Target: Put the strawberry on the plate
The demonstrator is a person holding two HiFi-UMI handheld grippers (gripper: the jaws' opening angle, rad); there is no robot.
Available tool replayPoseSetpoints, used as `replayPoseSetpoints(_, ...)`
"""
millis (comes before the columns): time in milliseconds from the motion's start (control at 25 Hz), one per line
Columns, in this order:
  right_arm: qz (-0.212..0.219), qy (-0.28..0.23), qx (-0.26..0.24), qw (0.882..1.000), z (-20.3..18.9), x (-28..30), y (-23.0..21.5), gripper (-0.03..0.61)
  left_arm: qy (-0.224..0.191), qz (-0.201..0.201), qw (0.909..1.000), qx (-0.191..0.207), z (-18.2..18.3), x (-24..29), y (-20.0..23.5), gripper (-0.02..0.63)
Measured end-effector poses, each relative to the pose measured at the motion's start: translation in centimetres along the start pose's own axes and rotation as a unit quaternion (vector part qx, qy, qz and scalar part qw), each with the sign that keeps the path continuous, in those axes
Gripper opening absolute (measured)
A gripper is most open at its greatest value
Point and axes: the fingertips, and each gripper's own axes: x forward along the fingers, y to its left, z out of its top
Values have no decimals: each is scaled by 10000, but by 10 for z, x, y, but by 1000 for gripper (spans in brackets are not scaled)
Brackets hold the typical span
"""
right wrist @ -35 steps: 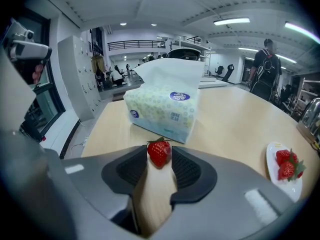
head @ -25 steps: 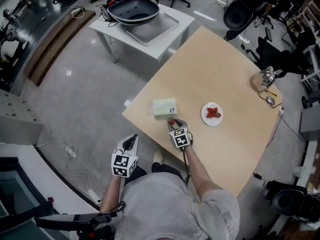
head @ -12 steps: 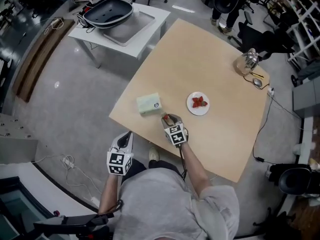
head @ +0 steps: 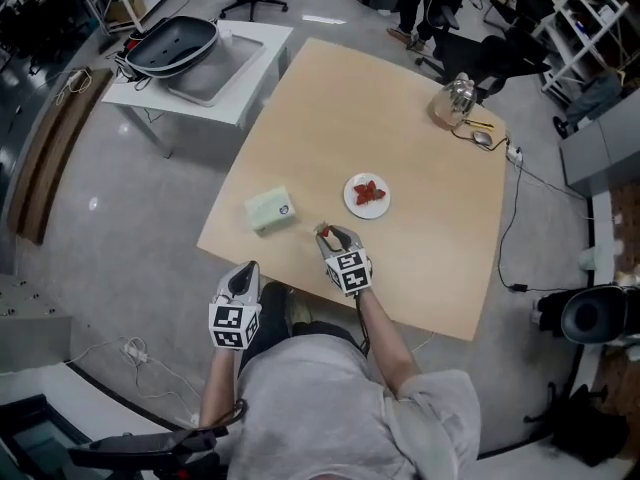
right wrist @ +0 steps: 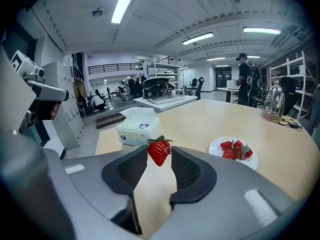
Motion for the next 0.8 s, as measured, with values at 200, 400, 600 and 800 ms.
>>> replayPoseSetpoints(200, -266, -130, 75, 9995, -1, -23, -13, 156, -1, -279, 9995, 126, 1, 13, -18, 20)
replayPoseSetpoints(400, -611, -270, 248, 9975, -4, -43, -35, 156, 4, -591, 9979, 250, 5, 31, -34, 20)
replayPoseSetpoints(600, -1008, -285, 460, 9934, -14, -59, -65, 156, 35, -923, 9950, 383, 8, 53, -52, 20)
replayPoseSetpoints(800, -1193, -256, 547, 9910, -17, -64, -91, 156, 70, -1085, 9933, 401, 14, 74, -64, 20)
